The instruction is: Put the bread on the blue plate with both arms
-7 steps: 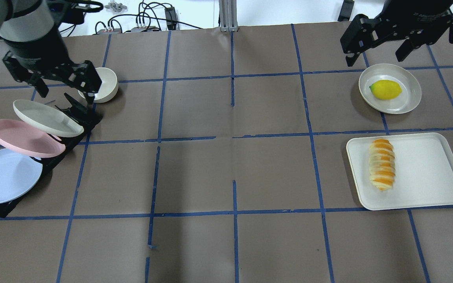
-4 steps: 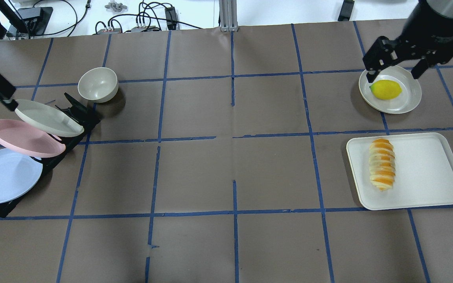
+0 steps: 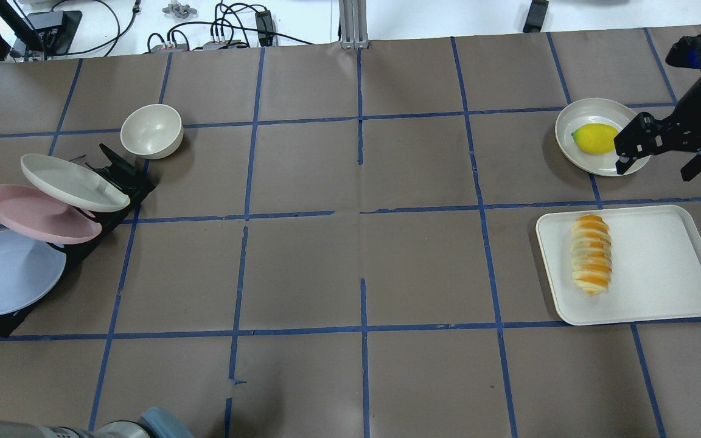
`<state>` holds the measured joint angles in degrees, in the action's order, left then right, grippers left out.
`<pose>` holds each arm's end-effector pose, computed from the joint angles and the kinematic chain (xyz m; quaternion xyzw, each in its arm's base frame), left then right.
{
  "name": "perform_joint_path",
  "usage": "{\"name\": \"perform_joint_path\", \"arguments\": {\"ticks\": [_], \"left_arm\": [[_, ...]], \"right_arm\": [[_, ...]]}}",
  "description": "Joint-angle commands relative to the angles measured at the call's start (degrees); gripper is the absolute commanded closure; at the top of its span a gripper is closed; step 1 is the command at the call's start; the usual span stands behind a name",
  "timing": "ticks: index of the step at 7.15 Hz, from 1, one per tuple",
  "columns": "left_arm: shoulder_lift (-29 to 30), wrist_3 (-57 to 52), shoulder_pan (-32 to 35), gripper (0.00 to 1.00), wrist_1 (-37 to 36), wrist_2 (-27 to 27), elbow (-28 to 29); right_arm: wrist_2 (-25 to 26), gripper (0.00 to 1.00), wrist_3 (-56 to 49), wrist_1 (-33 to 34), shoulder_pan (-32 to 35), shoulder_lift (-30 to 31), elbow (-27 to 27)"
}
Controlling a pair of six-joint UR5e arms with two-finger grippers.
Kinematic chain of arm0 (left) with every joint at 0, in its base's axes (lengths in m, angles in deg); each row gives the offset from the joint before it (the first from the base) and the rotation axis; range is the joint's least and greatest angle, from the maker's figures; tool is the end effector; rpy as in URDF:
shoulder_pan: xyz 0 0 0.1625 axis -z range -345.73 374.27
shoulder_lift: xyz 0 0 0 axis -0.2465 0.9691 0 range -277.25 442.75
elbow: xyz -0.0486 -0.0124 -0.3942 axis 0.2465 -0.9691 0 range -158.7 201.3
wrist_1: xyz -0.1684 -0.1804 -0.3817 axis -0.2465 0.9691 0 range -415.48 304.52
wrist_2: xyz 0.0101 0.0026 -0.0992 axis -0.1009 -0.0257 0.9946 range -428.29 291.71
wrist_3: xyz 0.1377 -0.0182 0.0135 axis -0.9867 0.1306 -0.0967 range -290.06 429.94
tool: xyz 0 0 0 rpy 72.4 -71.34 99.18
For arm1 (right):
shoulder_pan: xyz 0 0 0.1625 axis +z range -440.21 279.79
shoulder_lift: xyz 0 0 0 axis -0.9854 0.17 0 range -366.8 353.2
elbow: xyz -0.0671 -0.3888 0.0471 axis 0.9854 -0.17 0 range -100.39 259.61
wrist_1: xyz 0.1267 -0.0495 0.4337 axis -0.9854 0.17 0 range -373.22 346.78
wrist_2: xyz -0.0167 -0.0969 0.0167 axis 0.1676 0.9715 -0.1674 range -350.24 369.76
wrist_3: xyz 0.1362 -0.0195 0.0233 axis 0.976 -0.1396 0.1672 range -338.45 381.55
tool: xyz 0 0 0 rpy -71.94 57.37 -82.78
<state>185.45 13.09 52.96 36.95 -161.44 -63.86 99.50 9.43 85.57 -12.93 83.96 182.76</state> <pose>0.3828 -0.4676 0.3359 -0.0505 -0.9943 -0.0747 0.0565 -0.0734 -0.5221 0.3210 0.0924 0.9952 0.0292 0.0116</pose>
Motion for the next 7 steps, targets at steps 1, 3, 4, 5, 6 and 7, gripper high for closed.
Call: {"name": "perform_joint_path", "arguments": {"ticks": [1, 3, 4, 5, 6, 7], "left_arm": [[10.91, -4.4, -6.42, 0.0, -2.77, 4.35, 2.62], [16.81, -4.33, -6.0, 0.0, -4.62, 10.51, 4.3], [17.36, -3.72, -5.47, 0.0, -4.54, 12.53, 2.91], [17.71, -3.71, -4.42, 0.0, -4.63, 12.81, 2.03], [18.33, -3.62, -3.63, 0.0, -4.71, 12.81, 1.32], [19.12, -3.71, -3.27, 0.0, -5.85, 12.9, 1.32]], "right_arm": [[0.52, 0.01, 1.93, 8.9, -0.31, -0.32, 7.64], [0.52, 0.01, 1.93, 17.64, -0.4, -3.02, 12.68], [0.52, 0.01, 1.93, 17.83, -0.4, -4.26, 12.78], [0.52, 0.01, 2.01, 20.01, -0.4, -5.67, 13.21], [0.44, 0.01, 1.93, 21.95, -0.4, -7.59, 14.44], [0.44, 0.01, 1.93, 24.32, -0.49, -8.13, 15.75]]}}
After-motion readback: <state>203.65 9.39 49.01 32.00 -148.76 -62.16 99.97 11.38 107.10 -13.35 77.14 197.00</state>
